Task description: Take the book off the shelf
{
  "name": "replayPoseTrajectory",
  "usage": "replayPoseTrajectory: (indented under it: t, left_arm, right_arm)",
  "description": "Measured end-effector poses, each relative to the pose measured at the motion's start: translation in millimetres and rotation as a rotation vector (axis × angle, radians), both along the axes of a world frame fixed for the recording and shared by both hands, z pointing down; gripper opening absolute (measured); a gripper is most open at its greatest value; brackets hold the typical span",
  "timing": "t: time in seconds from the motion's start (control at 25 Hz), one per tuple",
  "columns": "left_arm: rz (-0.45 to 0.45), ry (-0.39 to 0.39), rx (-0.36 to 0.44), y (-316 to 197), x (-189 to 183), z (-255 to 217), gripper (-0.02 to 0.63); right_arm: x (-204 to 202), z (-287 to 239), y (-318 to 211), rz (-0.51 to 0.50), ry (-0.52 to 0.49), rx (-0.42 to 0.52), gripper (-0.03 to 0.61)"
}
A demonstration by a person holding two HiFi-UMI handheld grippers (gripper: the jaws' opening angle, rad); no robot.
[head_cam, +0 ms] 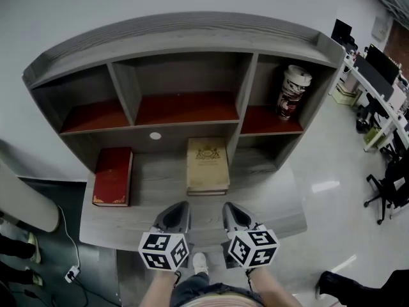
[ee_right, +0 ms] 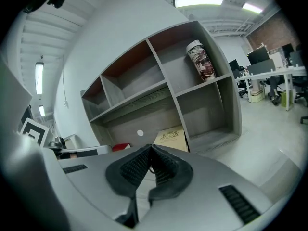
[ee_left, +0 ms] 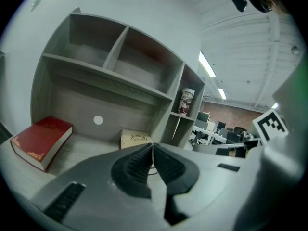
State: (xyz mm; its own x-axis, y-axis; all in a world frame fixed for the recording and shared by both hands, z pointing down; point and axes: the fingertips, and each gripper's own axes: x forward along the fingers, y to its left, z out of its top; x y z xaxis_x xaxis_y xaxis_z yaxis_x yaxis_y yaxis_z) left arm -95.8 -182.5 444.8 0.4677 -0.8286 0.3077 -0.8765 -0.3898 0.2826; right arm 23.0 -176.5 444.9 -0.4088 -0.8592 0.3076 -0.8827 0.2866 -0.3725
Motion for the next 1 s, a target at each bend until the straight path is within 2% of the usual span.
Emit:
replayPoseTrajectory:
  t: [0.36, 0.76, 0.8, 0.88, 1.0]
  left_arm:
    - [0.041, -0.022, -0.024, -57, -5, 8, 0.013]
    - [0.059, -0.030, -0.082, -90, -15, 27, 0.014]
    - [0.060, -0.030, -0.090, -93, -15, 29, 0.014]
    - [0.062, -0.019, -0.108, -98, -14, 32, 0.014]
    - [0.061, -0.005, -0.129, -106, -12, 37, 0.018]
  right_arm:
    - [4, 12, -52, 0.075, 0.033, -0.048, 0.008]
    - [9, 29, -81, 0.127, 0.080, -0.119, 0.012]
    - [10, 31, -84, 0.126, 0.082, -0.126, 0.023]
    - [11, 33, -90, 0.115, 0.087, -0.136, 0.114]
    - [12, 38, -101, 0.107, 0.091, -0.147, 0.135]
